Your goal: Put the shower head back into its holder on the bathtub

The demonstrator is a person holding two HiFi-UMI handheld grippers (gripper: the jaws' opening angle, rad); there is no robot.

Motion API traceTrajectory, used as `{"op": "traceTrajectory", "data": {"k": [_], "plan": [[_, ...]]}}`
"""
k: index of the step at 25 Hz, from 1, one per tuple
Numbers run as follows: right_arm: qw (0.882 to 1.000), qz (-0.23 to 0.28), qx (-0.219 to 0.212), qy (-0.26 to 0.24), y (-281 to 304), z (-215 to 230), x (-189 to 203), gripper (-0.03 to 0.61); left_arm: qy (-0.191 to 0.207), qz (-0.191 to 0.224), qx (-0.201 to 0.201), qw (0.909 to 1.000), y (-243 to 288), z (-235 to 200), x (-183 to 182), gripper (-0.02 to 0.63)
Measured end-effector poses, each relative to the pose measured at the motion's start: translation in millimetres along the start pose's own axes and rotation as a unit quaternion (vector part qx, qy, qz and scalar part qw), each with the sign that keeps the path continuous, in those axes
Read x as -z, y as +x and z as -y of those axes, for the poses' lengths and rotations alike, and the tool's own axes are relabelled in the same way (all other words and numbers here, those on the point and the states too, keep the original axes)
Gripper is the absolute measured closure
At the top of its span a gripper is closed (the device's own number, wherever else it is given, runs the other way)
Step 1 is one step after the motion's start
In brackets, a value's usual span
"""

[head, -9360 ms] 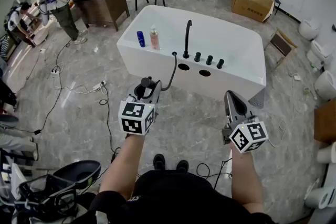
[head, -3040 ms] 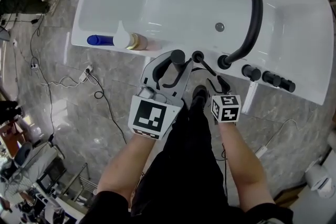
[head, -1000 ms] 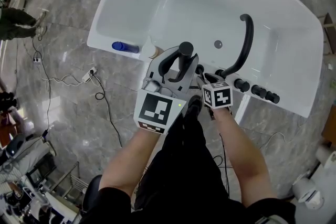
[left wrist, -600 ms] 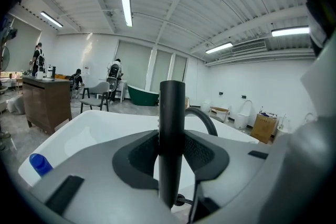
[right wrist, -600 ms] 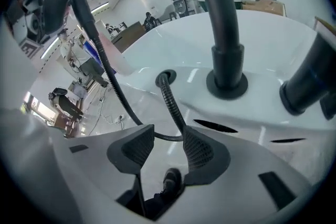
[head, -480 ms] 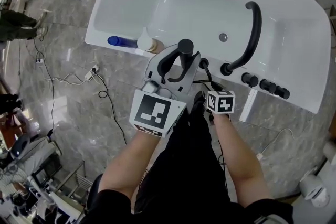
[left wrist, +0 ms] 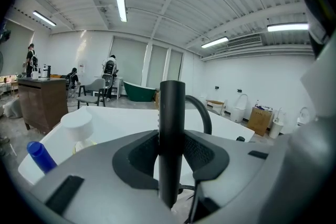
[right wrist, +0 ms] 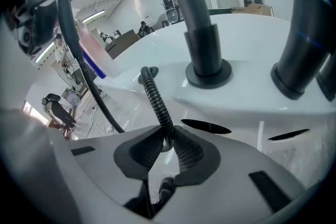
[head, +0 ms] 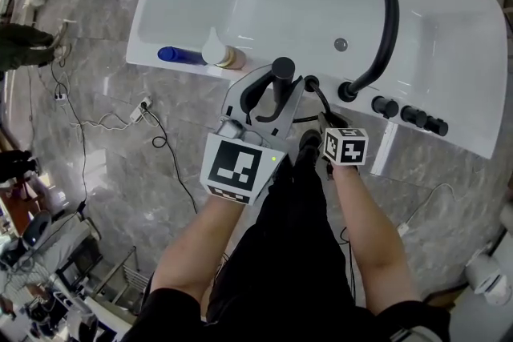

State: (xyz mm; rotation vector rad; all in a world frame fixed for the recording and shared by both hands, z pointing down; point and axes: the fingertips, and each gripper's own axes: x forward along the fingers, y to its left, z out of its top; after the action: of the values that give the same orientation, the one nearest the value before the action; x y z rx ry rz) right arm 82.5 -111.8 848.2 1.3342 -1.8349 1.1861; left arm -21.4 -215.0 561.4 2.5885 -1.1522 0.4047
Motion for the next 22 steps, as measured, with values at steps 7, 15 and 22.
{"op": "traceTrajectory", "data": {"k": [7,15,22], "plan": [[1.000,0.000,-0.020,-0.006,-55,-23,-27,0.509,-0.006,0.008,-0.002,1.0000,-12,1,-29,0.471],[0.999,-0.024,-0.034,-0.028,-51,-45,-72,0.508,-0.011,0.021,-0.019,0.9995,-27,-4,-60,0.471],[0.999,-0.039,-0.021,-0.021,-73,-61,-94,0.500,-0.010,0.024,-0.028,0.9993,-51,-2,-96,0.471]]}}
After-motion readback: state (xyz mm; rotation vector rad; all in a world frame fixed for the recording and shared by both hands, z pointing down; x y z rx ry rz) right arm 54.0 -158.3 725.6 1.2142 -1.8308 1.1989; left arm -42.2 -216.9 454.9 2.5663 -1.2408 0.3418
